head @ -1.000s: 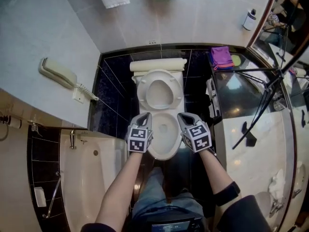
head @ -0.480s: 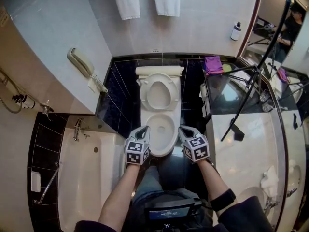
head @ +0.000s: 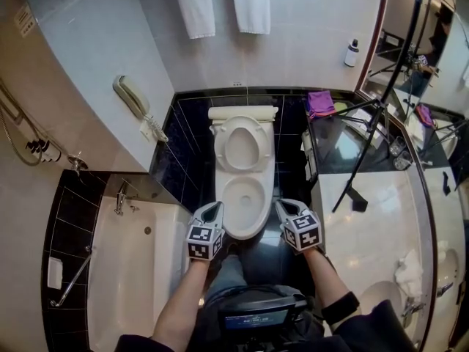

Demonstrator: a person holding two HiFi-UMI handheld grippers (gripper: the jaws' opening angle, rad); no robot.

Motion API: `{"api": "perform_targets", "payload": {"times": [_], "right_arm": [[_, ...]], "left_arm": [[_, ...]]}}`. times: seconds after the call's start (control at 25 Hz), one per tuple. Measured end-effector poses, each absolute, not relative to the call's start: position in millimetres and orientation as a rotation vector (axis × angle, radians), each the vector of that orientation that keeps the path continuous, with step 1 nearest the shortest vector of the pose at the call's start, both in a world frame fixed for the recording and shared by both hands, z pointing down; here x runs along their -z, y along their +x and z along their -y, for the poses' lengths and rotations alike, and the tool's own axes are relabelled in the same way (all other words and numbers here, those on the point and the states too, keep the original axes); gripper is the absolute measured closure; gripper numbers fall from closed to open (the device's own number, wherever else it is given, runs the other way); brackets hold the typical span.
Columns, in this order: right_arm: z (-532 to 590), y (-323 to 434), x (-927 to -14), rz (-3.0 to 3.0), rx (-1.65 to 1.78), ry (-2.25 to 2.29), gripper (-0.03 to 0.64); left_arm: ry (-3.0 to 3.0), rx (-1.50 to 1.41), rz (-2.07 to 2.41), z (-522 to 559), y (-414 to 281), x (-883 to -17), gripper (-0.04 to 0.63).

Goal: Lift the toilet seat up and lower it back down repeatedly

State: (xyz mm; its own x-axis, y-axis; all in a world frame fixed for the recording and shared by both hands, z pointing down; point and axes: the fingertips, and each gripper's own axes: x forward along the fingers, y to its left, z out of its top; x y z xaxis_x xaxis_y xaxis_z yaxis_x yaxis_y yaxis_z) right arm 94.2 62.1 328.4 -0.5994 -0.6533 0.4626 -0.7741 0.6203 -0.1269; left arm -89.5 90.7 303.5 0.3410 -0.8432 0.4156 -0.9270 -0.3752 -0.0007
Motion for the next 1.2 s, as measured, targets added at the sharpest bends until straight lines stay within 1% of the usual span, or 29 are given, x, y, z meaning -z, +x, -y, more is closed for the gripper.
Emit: {"api": "perform_targets", "payload": {"times": [0.68, 1.0, 1.04, 1.16, 1.2], "right_arm": [[-57.1, 91.8, -346.5, 2.441, -0.478, 1.135, 0.598], [-0.5, 81.9, -364.2, 2.351, -0.346, 1.161, 0.598], [11.1, 77.6, -364.2, 2.342, -0.325, 1.161, 0.596], [48.4, 65.3, -372.9, 2.311, -0.268, 1.141, 0.543], [61.5, 60.9, -379.3, 2.305, -0.250, 1.131, 0.536]], "left_arm": [[2.364, -0.551, 1.562, -87.9, -85.6, -320.3, 0.605], [2.348, -0.581, 1.509, -40.7, -93.3, -346.8, 0.604], [2.352, -0.590, 1.502, -30.9, -94.5, -351.0, 0.604], [2.358, -0.610, 1.476, 1.3, -97.1, -365.6, 0.604], [2.358, -0.616, 1.465, 12.8, -97.9, -371.0, 0.604]]}}
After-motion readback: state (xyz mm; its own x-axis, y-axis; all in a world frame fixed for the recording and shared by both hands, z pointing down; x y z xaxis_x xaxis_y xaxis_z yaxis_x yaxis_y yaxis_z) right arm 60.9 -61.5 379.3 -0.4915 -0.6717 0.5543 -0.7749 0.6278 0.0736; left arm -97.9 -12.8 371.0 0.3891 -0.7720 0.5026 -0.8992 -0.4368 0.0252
